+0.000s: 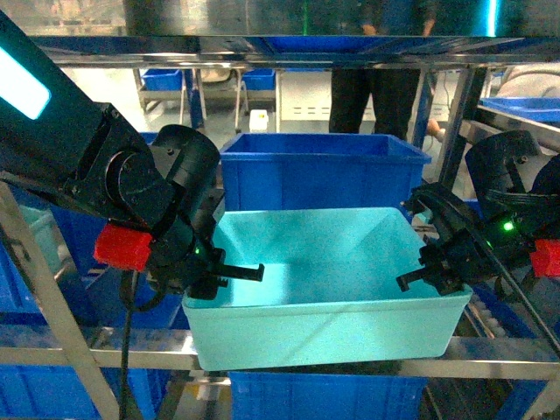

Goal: Organize blue bins on left shelf correctly

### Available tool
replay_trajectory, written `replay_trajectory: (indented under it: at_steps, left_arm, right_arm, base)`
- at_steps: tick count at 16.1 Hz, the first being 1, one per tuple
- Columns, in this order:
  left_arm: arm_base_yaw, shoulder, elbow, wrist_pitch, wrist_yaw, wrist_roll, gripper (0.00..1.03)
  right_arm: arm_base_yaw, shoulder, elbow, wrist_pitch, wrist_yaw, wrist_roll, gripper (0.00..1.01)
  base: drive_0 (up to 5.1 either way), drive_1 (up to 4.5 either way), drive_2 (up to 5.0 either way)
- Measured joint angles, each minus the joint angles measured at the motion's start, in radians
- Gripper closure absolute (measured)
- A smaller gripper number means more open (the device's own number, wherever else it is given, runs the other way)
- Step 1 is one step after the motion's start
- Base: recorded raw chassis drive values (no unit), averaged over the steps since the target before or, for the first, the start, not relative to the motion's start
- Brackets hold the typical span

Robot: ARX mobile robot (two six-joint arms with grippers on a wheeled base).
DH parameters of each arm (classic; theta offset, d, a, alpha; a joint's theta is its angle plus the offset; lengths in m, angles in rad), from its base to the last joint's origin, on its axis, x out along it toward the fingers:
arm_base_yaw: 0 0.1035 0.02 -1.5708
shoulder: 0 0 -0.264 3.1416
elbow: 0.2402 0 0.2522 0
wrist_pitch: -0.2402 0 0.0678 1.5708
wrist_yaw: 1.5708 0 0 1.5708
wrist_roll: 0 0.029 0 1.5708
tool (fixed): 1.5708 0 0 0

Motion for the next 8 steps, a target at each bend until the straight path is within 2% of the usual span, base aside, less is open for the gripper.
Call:
replay_trajectory:
  at_steps: [7,8]
  left_arm:
    - [-0.025,0.020,0.021,-0.027,-0.024,0.002,1.01]
    - [-0.025,0.020,0.020,-0.026,-0.023,0.022,0.95]
  right_arm:
    - [-0.002,0.004,-0.001,-0.014,0.021,-0.011,0.99]
    - [-0.002,0.008,-0.001,-0.014,0.034,-0.051,0.91]
  base:
    - [0.0,0.00,0.0]
    - [0.0,0.00,0.0]
